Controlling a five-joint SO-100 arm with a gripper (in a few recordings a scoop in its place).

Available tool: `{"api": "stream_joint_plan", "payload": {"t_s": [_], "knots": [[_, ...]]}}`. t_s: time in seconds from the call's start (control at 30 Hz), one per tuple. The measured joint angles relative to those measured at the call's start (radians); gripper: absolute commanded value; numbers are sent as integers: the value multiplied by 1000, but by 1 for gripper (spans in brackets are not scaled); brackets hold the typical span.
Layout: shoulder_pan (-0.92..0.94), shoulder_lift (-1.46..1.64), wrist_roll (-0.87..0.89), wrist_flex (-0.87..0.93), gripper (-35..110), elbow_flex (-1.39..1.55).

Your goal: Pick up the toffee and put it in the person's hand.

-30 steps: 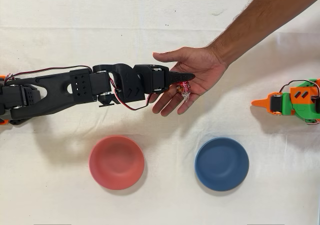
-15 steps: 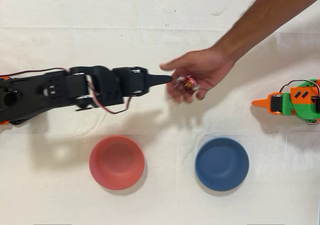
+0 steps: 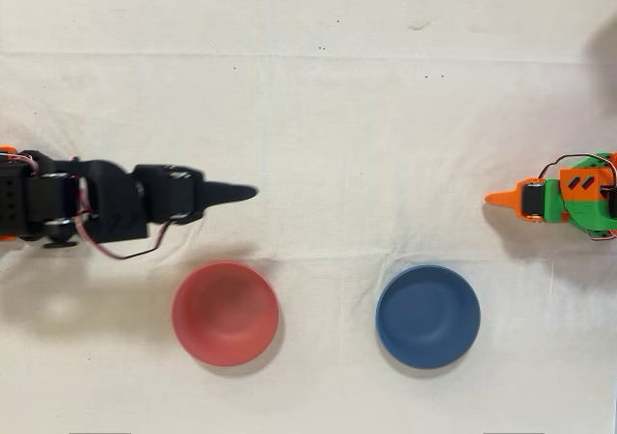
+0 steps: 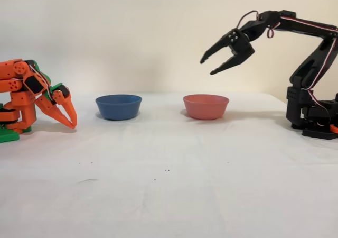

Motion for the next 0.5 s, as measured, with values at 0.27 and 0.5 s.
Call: {"api": "stream_joint_plan", "payload": {"t_s": [0.27, 0.5], "knots": [[63, 318, -23, 71, 0, 206], [91, 565, -52, 160, 0, 382]]}}
